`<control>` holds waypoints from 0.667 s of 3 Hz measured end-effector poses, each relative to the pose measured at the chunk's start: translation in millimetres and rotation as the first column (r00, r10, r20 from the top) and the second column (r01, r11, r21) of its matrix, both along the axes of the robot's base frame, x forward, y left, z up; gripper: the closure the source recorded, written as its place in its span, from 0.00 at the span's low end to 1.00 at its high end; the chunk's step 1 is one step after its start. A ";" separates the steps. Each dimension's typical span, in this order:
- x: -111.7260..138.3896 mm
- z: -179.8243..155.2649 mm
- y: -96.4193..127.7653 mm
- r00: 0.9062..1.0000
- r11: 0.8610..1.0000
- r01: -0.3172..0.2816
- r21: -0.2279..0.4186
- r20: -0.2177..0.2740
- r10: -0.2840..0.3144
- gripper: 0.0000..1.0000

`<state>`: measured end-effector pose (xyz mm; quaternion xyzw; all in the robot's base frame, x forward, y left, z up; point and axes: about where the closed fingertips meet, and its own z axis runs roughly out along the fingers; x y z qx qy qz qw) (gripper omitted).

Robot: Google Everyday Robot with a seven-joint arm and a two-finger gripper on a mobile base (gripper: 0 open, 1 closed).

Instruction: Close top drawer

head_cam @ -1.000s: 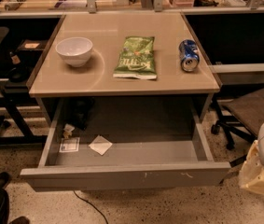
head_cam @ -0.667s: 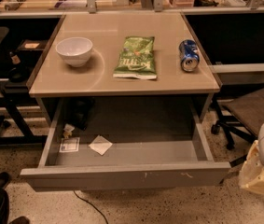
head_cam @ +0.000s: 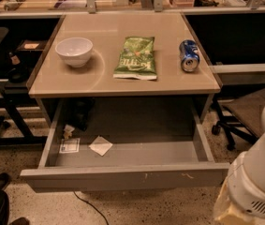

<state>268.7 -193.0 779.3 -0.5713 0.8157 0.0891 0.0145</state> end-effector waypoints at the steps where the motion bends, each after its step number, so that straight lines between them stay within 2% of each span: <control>1: 6.1 -35.2 22.6 1.000 0.999 -0.006 0.047 -0.015 0.007 1.00; 2: 27.6 -49.4 45.9 1.000 0.996 -0.029 0.082 0.014 0.027 1.00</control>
Offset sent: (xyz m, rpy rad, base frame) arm 0.0521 0.0730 -0.0641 0.1236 -0.0419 0.0536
